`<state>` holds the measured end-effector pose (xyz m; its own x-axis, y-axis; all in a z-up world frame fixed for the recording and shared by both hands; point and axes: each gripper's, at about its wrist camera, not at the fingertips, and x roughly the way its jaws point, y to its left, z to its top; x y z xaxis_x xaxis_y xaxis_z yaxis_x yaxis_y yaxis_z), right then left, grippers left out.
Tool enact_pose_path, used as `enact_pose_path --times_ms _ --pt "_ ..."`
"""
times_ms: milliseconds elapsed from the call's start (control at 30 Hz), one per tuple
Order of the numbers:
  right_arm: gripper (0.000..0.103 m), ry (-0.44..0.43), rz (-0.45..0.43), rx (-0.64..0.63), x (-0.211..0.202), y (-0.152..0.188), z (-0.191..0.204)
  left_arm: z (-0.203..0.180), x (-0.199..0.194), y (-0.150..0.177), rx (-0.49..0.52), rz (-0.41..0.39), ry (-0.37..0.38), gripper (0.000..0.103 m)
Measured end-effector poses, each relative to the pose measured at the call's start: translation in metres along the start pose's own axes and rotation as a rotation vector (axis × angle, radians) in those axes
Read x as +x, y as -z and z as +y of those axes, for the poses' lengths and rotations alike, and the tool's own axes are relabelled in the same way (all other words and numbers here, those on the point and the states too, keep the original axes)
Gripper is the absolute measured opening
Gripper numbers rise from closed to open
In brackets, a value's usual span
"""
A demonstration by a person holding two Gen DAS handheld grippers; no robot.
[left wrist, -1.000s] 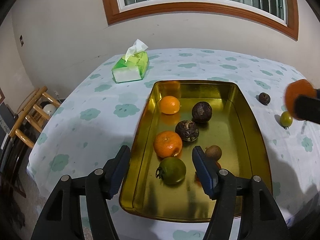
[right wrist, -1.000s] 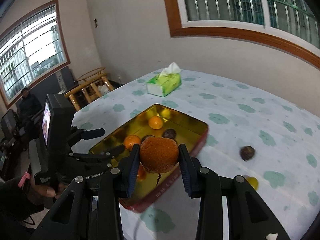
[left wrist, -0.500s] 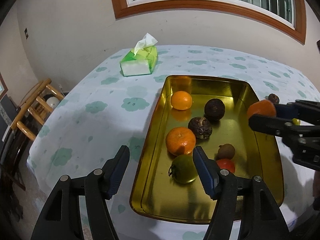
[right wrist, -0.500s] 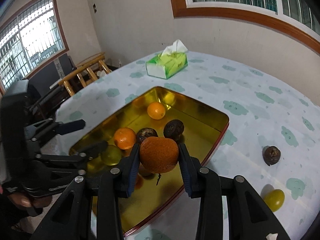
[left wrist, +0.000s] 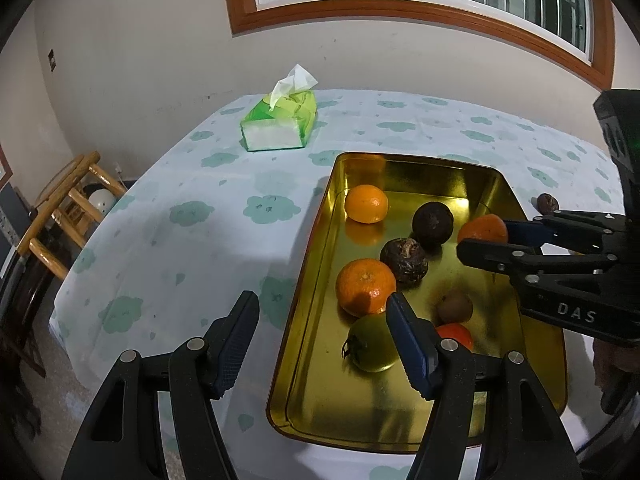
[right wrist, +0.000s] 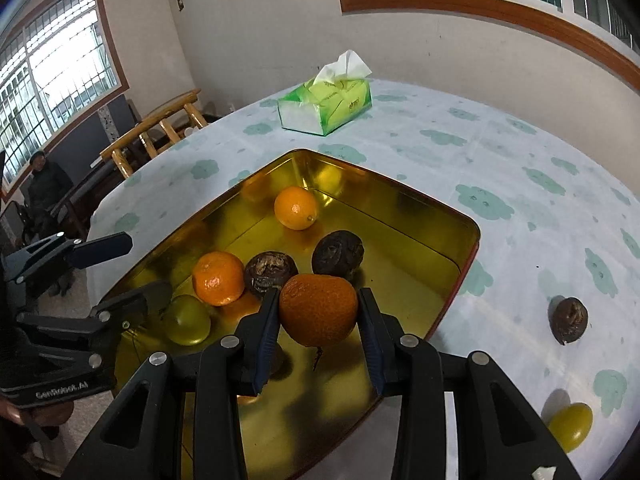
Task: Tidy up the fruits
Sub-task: 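Carry the orange into the tray and open the right gripper, then move the left gripper to the dark brown fruit and close on it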
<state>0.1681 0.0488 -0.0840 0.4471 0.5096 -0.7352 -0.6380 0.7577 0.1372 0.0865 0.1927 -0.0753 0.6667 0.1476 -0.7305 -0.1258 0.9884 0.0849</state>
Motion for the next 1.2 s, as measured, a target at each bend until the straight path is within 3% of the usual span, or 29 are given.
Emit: enact_pose_path --times_ms 400,733,1000,1200 --pt "0.039 -0.015 -0.004 0.004 0.002 -0.003 0.004 -0.003 -0.001 0.000 0.004 0.002 -0.006 0.068" --pt "0.044 -0.008 -0.124 -0.005 -0.037 -0.005 0.012 -0.010 -0.005 -0.001 0.015 -0.003 -0.006 0.068" --pt "0.053 0.077 -0.244 -0.026 -0.091 0.024 0.012 -0.027 -0.016 -0.006 0.058 -0.022 -0.003 0.068" --pt "0.053 0.190 -0.280 0.016 -0.128 0.062 -0.021 -0.054 -0.028 -0.012 0.129 -0.045 0.030 0.068"
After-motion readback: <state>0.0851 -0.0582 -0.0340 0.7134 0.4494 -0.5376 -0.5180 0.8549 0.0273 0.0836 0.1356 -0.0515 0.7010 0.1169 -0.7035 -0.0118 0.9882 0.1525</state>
